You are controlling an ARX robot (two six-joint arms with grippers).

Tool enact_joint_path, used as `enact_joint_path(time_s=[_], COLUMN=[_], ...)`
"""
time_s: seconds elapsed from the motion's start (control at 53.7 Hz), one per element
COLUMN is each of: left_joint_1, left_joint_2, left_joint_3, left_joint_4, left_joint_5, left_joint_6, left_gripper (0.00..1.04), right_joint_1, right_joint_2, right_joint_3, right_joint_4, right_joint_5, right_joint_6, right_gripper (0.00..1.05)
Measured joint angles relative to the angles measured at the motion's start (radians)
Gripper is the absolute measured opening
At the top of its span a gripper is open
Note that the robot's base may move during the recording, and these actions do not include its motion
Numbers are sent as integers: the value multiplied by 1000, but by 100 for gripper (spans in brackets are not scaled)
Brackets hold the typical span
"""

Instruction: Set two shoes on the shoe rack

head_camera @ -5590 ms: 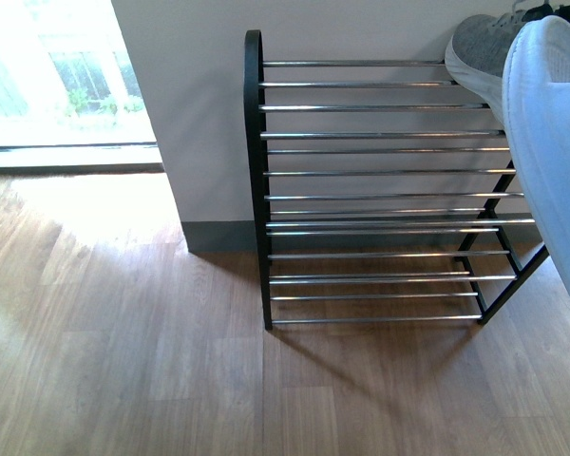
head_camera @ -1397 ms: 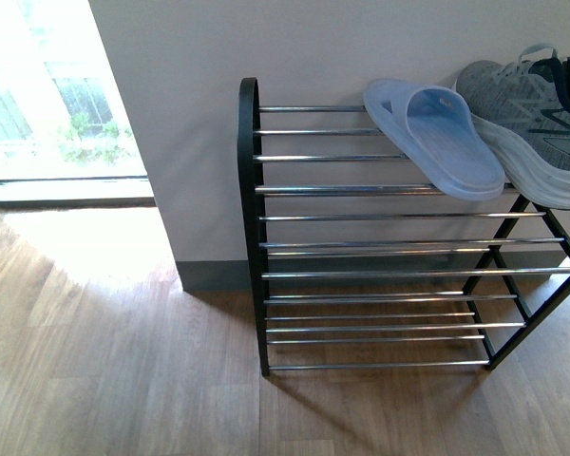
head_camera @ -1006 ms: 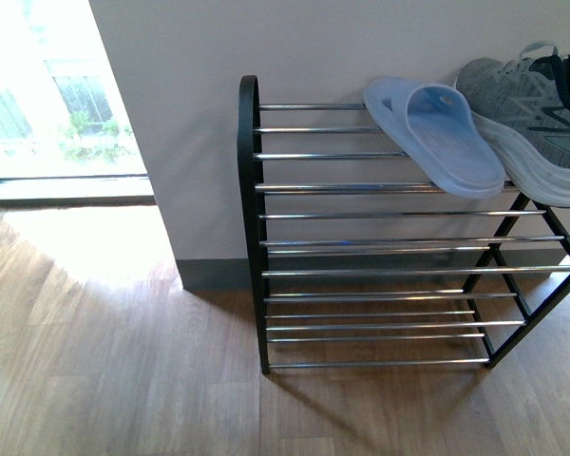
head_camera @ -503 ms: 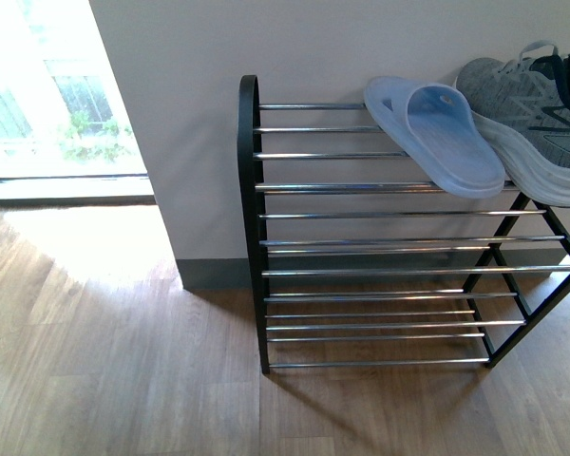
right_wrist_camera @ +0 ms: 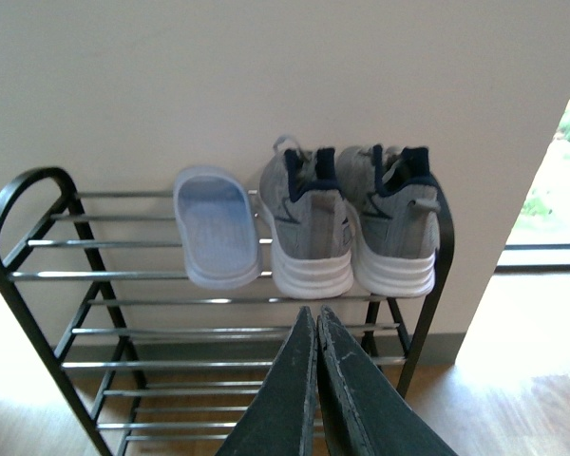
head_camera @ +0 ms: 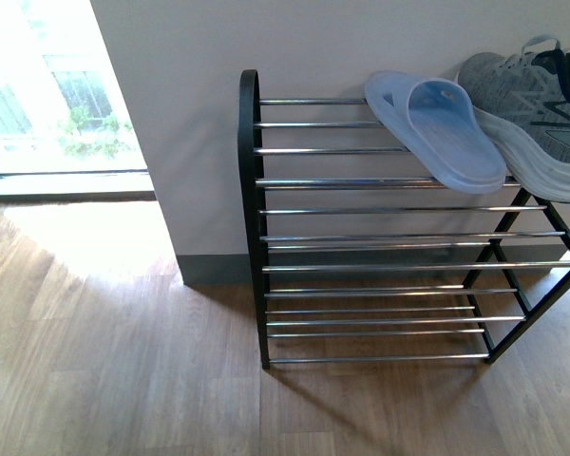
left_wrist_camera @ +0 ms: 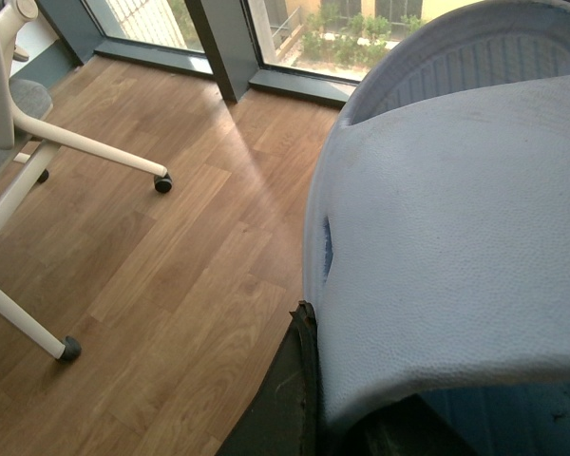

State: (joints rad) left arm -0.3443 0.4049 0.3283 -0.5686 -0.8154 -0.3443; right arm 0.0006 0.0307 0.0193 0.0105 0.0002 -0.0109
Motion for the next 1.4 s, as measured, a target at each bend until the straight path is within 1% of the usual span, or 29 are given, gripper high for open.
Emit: enact_joint_path(time_s=[0.596, 0.615, 0.689, 0.727, 0.745, 0.838, 1.006, 1.043, 1.118, 1.155, 1.304, 1.341, 1.379, 1.397], left_joint_1=[0, 0, 0, 0, 0, 0, 0, 0, 0, 0, 0, -5, -41, -55], left_joint_2=[0, 0, 0, 0, 0, 0, 0, 0, 0, 0, -8, -42, -74, -78], left_joint_3=[0, 0, 0, 0, 0, 0, 0, 0, 0, 0, -5, -34, -70, -74], left_joint_4=[0, 0, 0, 0, 0, 0, 0, 0, 0, 0, 14, 99, 222, 246], left_joint_5=[0, 0, 0, 0, 0, -1, -3, -3, -4, -3, 8, 33, 38, 35], left_joint_6=[0, 0, 0, 0, 0, 0, 0, 0, 0, 0, -6, -33, -74, -85], left_gripper=[2, 2, 2, 2, 2, 2, 2, 2, 2, 2, 2, 2, 2, 2], right_joint_1=[0, 0, 0, 0, 0, 0, 0, 0, 0, 0, 0, 0, 0, 0], right_joint_2=[-24, -24, -24, -24, -24, -25, -25, -25, -25, -25, -25, -25, -25, -26], right_joint_3=[0, 0, 0, 0, 0, 0, 0, 0, 0, 0, 0, 0, 0, 0], right_joint_4=[-9, -9, -9, -9, -9, -9, -9, -9, -9, -9, -10, -10, -11, -11], right_joint_5=[0, 0, 0, 0, 0, -2, -2, -2, -2, -2, 0, 6, 6, 7], right_joint_6=[-1, 0, 0, 0, 0, 0, 0, 0, 0, 1, 1, 1, 1, 1], right_gripper=[2, 5, 22, 29, 34, 54, 76, 83, 94, 97, 96, 96, 96, 96])
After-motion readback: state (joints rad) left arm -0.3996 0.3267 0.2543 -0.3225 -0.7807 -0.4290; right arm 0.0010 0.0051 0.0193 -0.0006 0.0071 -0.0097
